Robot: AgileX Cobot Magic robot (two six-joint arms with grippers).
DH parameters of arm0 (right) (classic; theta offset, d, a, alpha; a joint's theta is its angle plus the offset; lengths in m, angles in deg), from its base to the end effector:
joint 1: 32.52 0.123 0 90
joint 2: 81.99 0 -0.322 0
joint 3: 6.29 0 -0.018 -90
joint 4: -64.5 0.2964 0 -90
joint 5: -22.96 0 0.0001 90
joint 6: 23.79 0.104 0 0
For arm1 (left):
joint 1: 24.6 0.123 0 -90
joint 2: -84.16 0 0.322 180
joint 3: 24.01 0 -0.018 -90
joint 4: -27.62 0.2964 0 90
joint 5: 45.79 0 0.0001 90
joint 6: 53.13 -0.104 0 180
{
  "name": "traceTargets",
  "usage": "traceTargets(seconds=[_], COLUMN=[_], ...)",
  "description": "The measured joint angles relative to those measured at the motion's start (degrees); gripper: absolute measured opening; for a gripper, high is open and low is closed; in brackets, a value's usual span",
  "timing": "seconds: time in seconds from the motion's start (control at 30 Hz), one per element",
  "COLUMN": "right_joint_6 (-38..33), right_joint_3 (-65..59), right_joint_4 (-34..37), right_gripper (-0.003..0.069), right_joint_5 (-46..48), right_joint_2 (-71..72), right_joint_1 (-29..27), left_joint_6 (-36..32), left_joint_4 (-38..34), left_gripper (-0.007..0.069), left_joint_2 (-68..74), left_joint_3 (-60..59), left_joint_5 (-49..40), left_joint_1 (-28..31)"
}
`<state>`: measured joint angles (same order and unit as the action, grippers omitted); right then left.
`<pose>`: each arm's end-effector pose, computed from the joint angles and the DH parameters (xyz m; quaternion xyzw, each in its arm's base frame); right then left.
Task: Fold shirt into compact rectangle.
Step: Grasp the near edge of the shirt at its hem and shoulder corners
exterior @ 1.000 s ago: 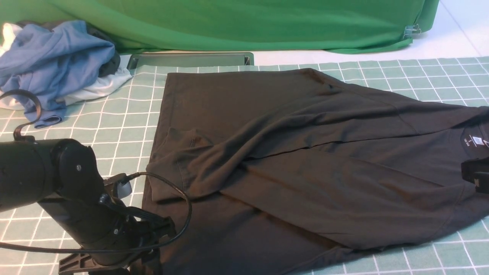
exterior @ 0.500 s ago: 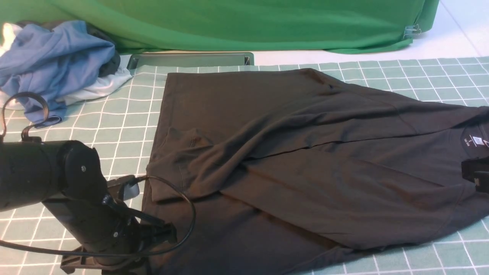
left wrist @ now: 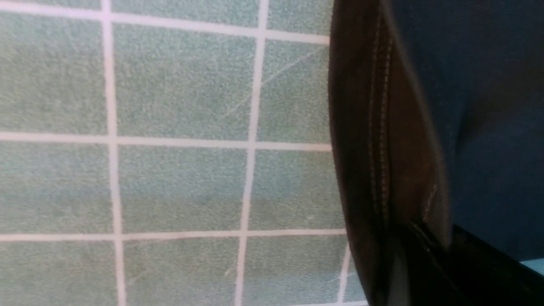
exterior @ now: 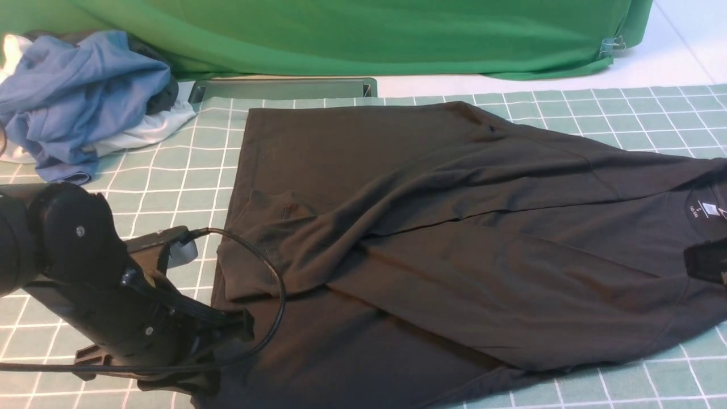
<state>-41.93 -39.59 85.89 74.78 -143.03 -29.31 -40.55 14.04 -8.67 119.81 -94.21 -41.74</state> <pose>0.1973 0.0409 0.3194 -0.1080 0.9363 0.1343 0.3060 0.2407 -0.0934 0.1956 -0.0325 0.9925 -0.1090 0.0448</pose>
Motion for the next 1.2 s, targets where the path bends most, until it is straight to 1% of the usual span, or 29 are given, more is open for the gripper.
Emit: traceTargets(seconds=[0.07,0.13,0.17,0.27,0.37,0.47,0.5,0.57,0.63,0.73,0.87,0.93,1.1,1.2], right_joint_6=[-0.87,-1.38,-1.44,-1.04,1.33,5.76,7.06,11.49,15.62,18.96,19.75,20.04,20.09,20.09], right_joint_3=[0.08,0.08,0.14,0.19,0.19,0.19,0.19,0.19,0.27,0.4,0.4,0.4,0.46,0.51], right_joint_4=[0.02,-0.11,-0.66,-5.04,-12.88,-22.14,-24.13,-31.39,-35.92,-39.17,-40.97,-42.72,-45.04,-45.45], right_gripper=[0.0346,0.0442,0.0478,0.0552,0.0575,0.0581,0.0581,0.0582,0.0582,0.0582,0.0582,0.0582,0.0582,0.0582], right_joint_5=[1.05,2.48,3.04,4.78,5.34,4.39,4.16,3.07,2.3,1.56,-0.74,-4.21,-11.3,-12.32], right_joint_2=[-0.37,-1.94,-2.93,-6.87,-11.2,-16.83,-18.39,-22.63,-25.8,-30.01,-34.23,-35.79,-36.38,-36.51], right_joint_1=[2.89,8.71,11.18,18.37,25.3,31.33,32.3,34.96,35.82,35.91,35.91,35.91,35.91,35.91], left_joint_6=[-0.12,-0.19,-0.19,-0.19,-0.19,1.2,2.11,4.29,5.53,6.14,6.55,6.54,6.54,6.54], left_joint_4=[1.25,3.37,3.89,4.37,4.55,6.24,6.95,8.71,9.74,10.14,10.14,10.14,10.14,10.14], left_gripper=[0.0014,0.0014,0.0014,0.0014,0.0014,0.0014,0.0014,0.0014,0.0014,0.0014,0.0014,0.0014,0.0014,0.0014], left_joint_2=[0.0,0.0,0.0,0.0,0.0,0.0,0.0,0.0,0.0,0.0,0.0,0.0,0.0,0.0], left_joint_3=[0.0,-0.06,-0.12,-0.18,-0.18,-0.18,-0.18,-0.18,-0.18,-0.18,-0.18,-0.18,-0.18,-0.18], left_joint_5=[-0.17,-0.33,-0.26,-0.26,-0.21,0.09,0.21,0.46,0.61,0.61,0.71,0.71,0.77,0.77], left_joint_1=[0.0,0.0,0.0,0.0,0.0,0.0,0.0,0.0,0.0,0.0,0.0,0.0,0.0,0.0])
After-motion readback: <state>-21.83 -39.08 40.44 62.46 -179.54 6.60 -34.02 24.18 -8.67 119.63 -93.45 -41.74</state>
